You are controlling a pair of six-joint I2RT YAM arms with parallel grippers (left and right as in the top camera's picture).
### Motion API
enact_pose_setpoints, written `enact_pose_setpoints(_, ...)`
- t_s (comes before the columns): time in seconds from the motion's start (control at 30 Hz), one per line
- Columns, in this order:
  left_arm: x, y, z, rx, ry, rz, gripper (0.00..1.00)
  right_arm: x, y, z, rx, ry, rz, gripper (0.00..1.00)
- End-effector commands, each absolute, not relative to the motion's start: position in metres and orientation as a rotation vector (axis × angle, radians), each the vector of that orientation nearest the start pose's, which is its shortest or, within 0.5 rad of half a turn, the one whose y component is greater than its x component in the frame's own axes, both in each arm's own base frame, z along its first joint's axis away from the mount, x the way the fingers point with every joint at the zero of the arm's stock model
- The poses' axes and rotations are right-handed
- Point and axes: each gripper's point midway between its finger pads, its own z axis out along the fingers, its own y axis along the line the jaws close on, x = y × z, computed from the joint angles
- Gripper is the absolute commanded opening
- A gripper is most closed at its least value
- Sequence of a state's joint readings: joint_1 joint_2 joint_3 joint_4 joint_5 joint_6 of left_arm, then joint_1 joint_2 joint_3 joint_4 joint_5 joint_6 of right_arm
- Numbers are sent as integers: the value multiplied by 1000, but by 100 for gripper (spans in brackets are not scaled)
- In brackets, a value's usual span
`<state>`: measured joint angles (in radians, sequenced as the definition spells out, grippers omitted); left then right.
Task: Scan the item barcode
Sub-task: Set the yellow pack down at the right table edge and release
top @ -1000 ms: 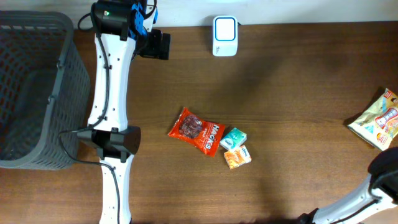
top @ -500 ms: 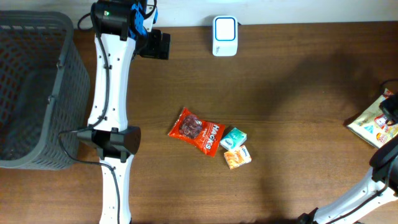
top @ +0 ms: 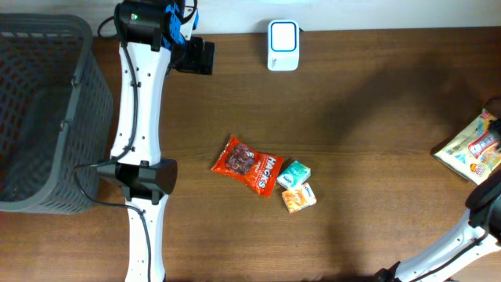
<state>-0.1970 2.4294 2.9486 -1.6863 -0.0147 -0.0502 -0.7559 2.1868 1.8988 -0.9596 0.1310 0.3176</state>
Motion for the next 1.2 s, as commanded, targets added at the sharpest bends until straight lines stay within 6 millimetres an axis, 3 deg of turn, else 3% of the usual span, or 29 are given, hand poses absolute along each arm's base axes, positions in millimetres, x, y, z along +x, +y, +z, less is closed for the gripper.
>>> enact_pose_setpoints(0.0, 492, -95, 227, 186, 2747, -40, 99, 372, -371, 182, 1314, 2295, -320, 4)
enact_pose_setpoints(0.03, 492, -95, 227, 186, 2747, -40, 99, 371, -371, 182, 1293, 2313, -325, 5)
enact_pose_setpoints(0.13, 492, -95, 227, 186, 2747, -40, 99, 365, -363, 155, 1324, 2381, -296, 5)
enact_pose_setpoints(0.33, 492, -95, 227, 186, 2747, -40, 99, 356, -339, 47, 1369, 2542, -212, 4)
enact_pose_setpoints(0.4, 492, -95, 227, 186, 2747, -40, 99, 351, -334, 19, 1383, 2561, -204, 4)
enact_pose_setpoints(0.47, 492, -95, 227, 186, 2747, -40, 99, 346, -330, 2, 1387, 2571, -203, 4)
enact_pose_setpoints(0.53, 492, -95, 227, 186, 2747, -40, 99, 345, -331, 2, 1390, 2567, -204, 4)
enact_pose_setpoints(0.57, 492, -95, 227, 186, 2747, -40, 99, 347, -333, 11, 1387, 2558, -207, 4)
enact_pose_setpoints(0.7, 492, -96, 227, 187, 2747, -40, 99, 358, -342, 74, 1356, 2497, -225, 4)
enact_pose_setpoints(0.77, 492, -96, 227, 187, 2747, -40, 99, 362, -345, 120, 1333, 2449, -239, 5)
enact_pose_setpoints(0.8, 492, -96, 227, 187, 2747, -40, 99, 363, -344, 160, 1314, 2407, -236, 9)
enact_pose_setpoints(0.83, 492, -96, 227, 187, 2747, -40, 99, 365, -340, 181, 1297, 2383, -210, 15)
enact_pose_setpoints(0.9, 492, -96, 227, 187, 2747, -40, 99, 375, -318, 226, 1221, 2338, -49, 30)
enact_pose_setpoints(1.03, 492, -96, 227, 187, 2747, -40, 99, 401, -243, 304, 967, 2226, 460, 60)
enact_pose_setpoints(1.07, 492, -96, 227, 187, 2747, -40, 99, 406, -224, 319, 897, 2196, 579, 84)
enact_pose_setpoints(1.1, 492, -96, 227, 187, 2747, -40, 99, 408, -212, 329, 852, 2179, 651, 99)
enact_pose_setpoints(1.17, 492, -96, 227, 187, 2747, -40, 99, 412, -187, 339, 784, 2170, 767, 98)
